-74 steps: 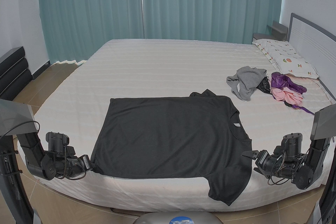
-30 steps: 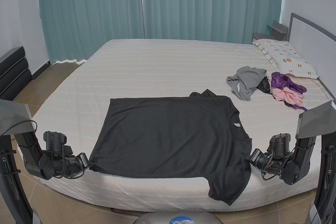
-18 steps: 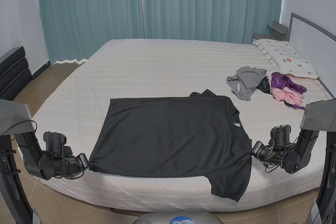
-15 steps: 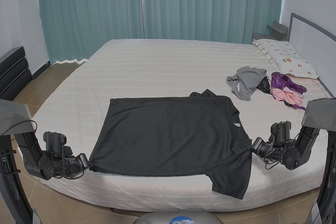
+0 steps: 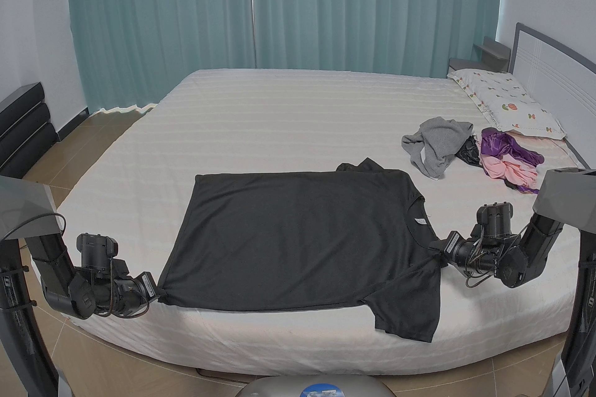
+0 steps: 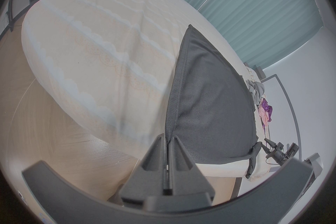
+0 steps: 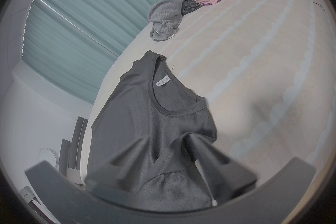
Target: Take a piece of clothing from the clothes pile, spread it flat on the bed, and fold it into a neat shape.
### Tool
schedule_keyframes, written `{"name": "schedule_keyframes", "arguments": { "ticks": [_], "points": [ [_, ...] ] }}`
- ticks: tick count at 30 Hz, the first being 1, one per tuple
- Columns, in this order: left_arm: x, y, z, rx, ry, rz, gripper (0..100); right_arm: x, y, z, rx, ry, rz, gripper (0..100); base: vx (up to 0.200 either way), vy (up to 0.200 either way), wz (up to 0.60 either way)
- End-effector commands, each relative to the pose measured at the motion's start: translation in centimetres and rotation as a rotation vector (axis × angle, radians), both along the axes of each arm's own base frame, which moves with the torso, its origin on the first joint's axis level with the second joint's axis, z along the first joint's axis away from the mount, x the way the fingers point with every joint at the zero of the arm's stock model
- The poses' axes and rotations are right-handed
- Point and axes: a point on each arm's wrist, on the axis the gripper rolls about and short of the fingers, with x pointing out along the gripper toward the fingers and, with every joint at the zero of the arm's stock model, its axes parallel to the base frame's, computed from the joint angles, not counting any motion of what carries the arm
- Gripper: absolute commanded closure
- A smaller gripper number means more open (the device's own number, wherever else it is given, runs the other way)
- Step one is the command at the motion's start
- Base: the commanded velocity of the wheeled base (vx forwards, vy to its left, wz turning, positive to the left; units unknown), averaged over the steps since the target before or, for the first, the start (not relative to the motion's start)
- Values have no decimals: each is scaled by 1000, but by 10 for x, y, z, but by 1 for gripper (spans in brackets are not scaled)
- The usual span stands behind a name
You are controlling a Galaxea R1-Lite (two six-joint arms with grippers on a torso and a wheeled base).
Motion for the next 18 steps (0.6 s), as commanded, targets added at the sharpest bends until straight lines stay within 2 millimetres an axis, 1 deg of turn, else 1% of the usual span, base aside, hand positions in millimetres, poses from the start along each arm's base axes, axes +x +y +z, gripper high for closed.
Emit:
{"name": "schedule_keyframes", "arguments": {
  "ticks": [1, 3, 5, 6, 8, 9, 10, 11, 12, 14, 18],
  "points": [
    [0, 0, -1, 0, 2, 1, 100, -1, -2, 1, -1, -3, -1, 0, 0, 0, 0],
    [0, 0, -1, 0, 2, 1, 100, -8, -10, -1, -37, 6, 9, 0, 0, 0, 0],
    [0, 0, -1, 0, 2, 1, 100, -14, -15, -2, -85, 4, 42, 0, 0, 0, 0],
    [0, 0, -1, 0, 2, 1, 100, -14, -15, -2, -88, 3, 43, 0, 0, 0, 0],
    [-1, 0, -1, 0, 5, 1, 100, -32, -16, 3, -88, -5, 107, 0, 0, 0, 0],
    [0, 0, -1, 0, 2, 1, 100, -33, -16, 4, -86, -5, 110, 0, 0, 0, 0],
    [0, 0, 0, 0, 2, 1, 100, -44, -14, 7, -68, -6, 145, 0, 0, 0, 0],
    [-1, 0, 0, 0, 4, 1, 100, -45, -14, 8, -67, -8, 148, 0, 0, 0, 0],
    [-1, 0, 0, 0, 4, 1, 100, -57, -13, 8, -53, 4, 172, 0, 0, 0, 0],
    [-1, 0, 0, -1, 7, 0, 100, -66, -12, 4, -51, 16, 200, 0, 0, 0, 0],
    [-2, 0, -1, -1, 10, 0, 100, -77, -10, -7, -58, 40, 230, 0, 0, 0, 0]
  ]
}}
